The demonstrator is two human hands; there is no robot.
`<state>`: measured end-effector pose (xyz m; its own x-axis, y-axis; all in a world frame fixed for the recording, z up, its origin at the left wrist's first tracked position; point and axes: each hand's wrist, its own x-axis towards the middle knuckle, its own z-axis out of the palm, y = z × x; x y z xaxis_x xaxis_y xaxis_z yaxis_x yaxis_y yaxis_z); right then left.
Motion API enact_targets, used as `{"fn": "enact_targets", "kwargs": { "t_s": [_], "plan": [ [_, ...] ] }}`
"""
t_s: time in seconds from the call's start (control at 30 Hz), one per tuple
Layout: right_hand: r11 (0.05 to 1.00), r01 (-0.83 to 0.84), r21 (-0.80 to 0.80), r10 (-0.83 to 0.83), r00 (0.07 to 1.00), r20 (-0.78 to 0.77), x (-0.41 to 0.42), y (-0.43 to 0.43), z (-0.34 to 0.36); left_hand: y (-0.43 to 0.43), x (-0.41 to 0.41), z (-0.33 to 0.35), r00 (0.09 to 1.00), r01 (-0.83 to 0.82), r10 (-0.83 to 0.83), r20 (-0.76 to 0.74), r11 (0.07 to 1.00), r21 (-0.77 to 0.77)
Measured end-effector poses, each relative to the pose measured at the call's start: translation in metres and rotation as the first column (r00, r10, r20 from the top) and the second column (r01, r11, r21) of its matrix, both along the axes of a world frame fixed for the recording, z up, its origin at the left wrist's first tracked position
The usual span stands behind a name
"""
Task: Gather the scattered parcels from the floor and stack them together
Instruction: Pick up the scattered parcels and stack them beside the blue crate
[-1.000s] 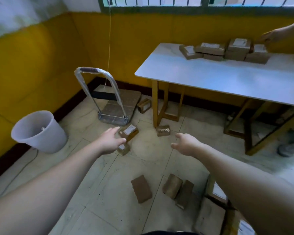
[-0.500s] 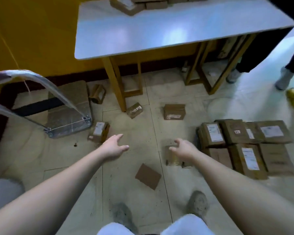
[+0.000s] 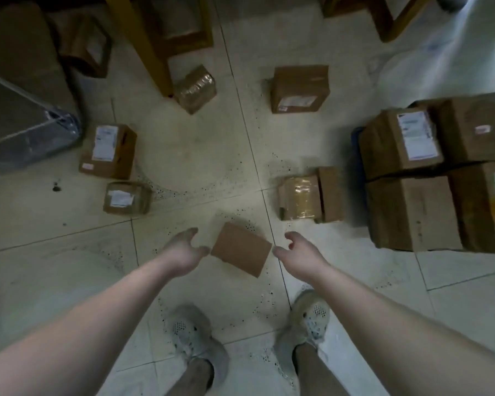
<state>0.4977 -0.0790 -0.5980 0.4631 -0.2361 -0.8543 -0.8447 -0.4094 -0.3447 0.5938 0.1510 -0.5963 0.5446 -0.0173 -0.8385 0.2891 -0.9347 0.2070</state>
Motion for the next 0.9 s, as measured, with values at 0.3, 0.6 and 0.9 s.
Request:
{"fn": "enact_targets", "kwargs": {
  "t_s": [0.3, 0.6, 0.9],
  "plan": [
    [0.967, 0.237, 0.096, -0.215, 0.956, -0.201, -0.017, 0.026, -0.218, -0.019, -0.008, -0.224, 0.989, -0.118, 0.109, -0.097, 0.989, -0.094],
    [0.831, 0.515, 0.209, -0.497, 0.857, -0.134, -0.029, 0.054, -0.245, -0.014, -0.042, -0.256, 0.935, -0.353, 0.344, -0.084, 0.921, -0.166],
    [0.811, 0.559, 0.171, -0.584, 0.781, 0.219, -0.015, 0.047, -0.006, -0.001, -0.015, -0.017, 0.876, -0.469, 0.467, -0.119, 0.772, -0.428]
  ]
}}
